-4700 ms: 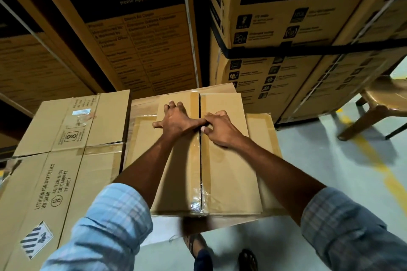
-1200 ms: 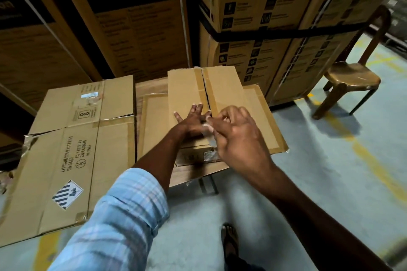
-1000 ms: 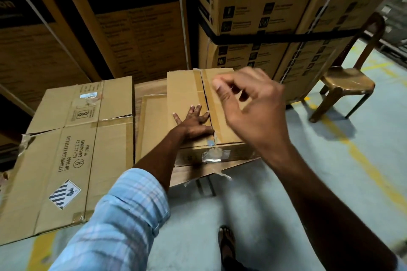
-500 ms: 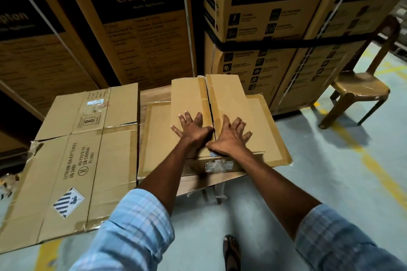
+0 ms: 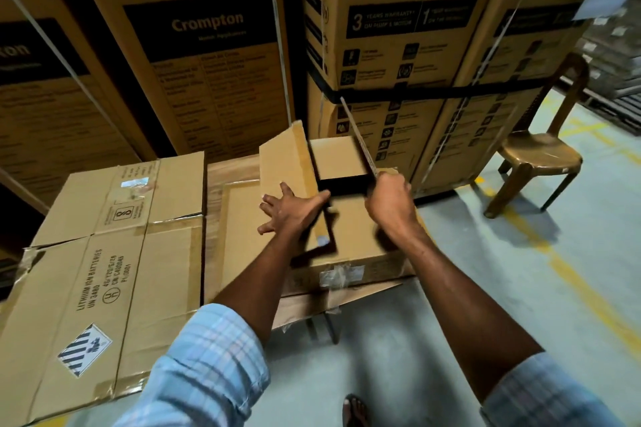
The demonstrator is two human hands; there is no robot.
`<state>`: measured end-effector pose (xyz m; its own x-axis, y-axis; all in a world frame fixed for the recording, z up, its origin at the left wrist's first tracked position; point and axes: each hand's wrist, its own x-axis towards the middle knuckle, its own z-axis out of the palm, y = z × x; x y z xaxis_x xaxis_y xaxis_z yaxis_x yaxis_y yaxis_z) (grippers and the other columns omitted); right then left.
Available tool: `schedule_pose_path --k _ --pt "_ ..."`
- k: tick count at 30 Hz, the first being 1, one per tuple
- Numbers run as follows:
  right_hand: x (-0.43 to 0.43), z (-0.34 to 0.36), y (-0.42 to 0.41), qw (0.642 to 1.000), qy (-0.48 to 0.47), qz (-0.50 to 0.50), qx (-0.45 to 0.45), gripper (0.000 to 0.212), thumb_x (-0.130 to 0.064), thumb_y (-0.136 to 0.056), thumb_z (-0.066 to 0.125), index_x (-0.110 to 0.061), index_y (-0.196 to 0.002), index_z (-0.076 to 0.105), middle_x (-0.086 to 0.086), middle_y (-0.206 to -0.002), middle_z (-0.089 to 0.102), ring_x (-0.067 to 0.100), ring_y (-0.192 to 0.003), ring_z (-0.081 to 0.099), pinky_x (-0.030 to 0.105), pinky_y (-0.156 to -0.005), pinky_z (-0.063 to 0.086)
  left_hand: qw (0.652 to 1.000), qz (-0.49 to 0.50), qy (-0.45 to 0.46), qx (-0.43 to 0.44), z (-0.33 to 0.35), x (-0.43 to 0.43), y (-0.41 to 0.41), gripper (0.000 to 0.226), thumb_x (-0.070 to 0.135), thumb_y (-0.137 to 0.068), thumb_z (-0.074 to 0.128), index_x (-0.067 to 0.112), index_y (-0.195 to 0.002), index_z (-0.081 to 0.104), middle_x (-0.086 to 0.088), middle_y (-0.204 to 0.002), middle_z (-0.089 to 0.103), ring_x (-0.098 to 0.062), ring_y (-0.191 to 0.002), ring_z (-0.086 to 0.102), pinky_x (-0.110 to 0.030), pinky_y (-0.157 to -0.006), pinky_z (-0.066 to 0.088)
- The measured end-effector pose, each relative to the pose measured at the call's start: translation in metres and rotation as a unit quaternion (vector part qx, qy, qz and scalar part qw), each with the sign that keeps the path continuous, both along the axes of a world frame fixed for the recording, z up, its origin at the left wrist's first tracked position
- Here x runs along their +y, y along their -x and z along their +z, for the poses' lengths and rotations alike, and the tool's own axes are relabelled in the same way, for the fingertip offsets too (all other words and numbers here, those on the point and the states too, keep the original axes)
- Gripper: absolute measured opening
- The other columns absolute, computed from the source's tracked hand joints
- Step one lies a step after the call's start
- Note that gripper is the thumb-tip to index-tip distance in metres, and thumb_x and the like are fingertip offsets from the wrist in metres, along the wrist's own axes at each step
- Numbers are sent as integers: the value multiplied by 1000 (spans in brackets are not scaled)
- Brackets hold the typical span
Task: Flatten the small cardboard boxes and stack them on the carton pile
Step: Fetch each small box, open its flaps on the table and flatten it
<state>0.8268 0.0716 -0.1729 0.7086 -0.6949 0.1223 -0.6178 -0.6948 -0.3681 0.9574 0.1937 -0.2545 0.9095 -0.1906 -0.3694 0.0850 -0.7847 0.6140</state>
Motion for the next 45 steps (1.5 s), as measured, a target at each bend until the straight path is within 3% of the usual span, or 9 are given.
schedule_pose_path --k 5,8,11,21,29,35,38,41,45 --pt "-8 35 3 995 2 -27 -93 27 5 -94 57 4 -119 67 23 -110 67 40 -105 62 41 -79 56 955 73 288 -1 40 27 -23 71 71 -63 58 14 -104 73 -10 -110 73 -31 -106 63 -43 -92 49" --pt "-9 62 6 984 80 -31 -156 24 4 -93 56 1 -113 69 23 -101 71 40 -94 68 36 -69 51 921 120 372 10 69 52 -23 22 35 -80 68 16 -71 63 -2 -72 59 -18 -72 52 -26 -63 41" --pt "-2 91 6 967 138 -6 -216 21 2 -95 56 -2 -110 70 20 -92 73 36 -82 71 28 -61 44 898 176 403 -5 89 81 -21 29 12 -88 61 16 -61 52 6 -51 49 -9 -46 42 -19 -44 32" --pt "66 150 -28 836 309 279 -358 48 16 -78 57 -1 -122 68 18 -104 76 31 -88 74 38 -78 62 776 347 525 45 68 129 29 22 -1 -71 60 15 -59 53 -3 -59 52 -19 -58 45 -30 -59 36" --pt "83 110 -46 872 236 284 -321 45 9 -79 69 -12 -119 73 9 -107 77 31 -101 72 47 -94 52 719 413 521 203 -50 145 62 21 -12 -64 51 2 -75 62 -15 -84 65 -30 -80 61 -38 -74 51" --pt "64 124 -61 896 243 275 -252 28 -13 -94 65 -22 -119 70 5 -104 69 27 -105 51 35 -89 25 745 351 458 336 -79 142 102 25 -14 -88 43 1 -70 52 -16 -86 58 -30 -80 55 -40 -64 59" --pt "55 127 -61 918 218 256 -210 25 -26 -99 61 -28 -122 67 8 -120 57 30 -117 42 33 -92 25 798 385 354 298 -67 140 94 12 4 -90 58 -1 -101 60 -22 -117 55 -33 -94 55 -45 -88 50" --pt "41 124 -54 922 212 253 -200 23 -22 -100 60 -23 -122 66 7 -120 59 27 -118 40 42 -97 30 837 501 183 124 -54 150 66 99 26 -71 90 9 -151 35 -22 -155 31 -40 -138 40 -52 -115 38" --pt "26 112 -57 927 228 243 -175 21 -27 -102 55 -23 -122 62 1 -115 66 23 -115 48 45 -96 28 909 367 125 -154 -5 141 27 144 64 -59 90 15 -163 4 -24 -168 -3 -42 -155 10 -58 -123 19"
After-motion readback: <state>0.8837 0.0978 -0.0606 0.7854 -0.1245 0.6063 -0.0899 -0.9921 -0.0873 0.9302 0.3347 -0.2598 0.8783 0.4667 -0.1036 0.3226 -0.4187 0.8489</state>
